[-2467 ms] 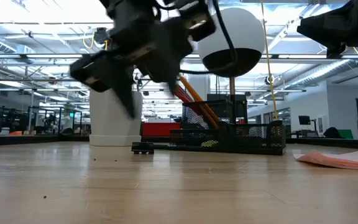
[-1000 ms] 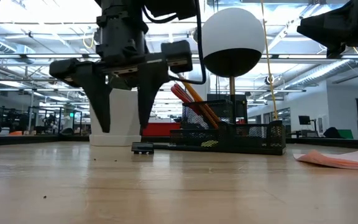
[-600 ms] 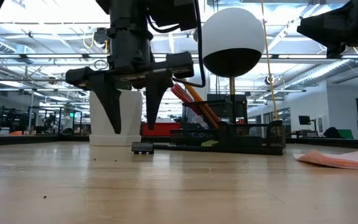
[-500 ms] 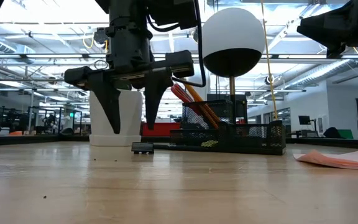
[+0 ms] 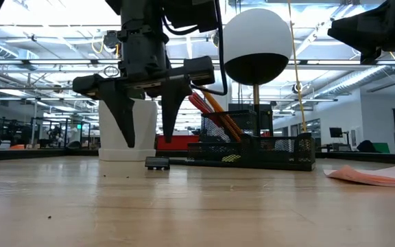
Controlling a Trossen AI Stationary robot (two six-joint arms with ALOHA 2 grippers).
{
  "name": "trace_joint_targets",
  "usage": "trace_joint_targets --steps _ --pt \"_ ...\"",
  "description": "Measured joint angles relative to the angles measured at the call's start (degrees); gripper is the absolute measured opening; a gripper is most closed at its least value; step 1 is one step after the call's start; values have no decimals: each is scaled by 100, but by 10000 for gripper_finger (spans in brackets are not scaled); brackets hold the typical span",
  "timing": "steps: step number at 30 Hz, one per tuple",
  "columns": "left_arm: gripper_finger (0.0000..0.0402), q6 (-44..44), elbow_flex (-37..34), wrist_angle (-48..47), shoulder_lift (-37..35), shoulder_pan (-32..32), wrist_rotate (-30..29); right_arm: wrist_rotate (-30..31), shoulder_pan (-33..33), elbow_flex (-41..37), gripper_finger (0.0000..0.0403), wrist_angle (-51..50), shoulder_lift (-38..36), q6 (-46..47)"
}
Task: Pick and place office supplies into organizer
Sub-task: Put the black binder clip into the black desk organizer
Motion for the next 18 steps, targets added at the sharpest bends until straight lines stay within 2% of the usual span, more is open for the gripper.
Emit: trace_joint_targets --steps 7,15,18 --pt "243 253 0 89 59 89 21 0 0 0 100 0 0 0" --pt "336 159 0 106 59 149 -176 0 2 2 100 1 0 0" --pt "353 62 0 105 59 249 -266 0 2 0 100 2 0 0"
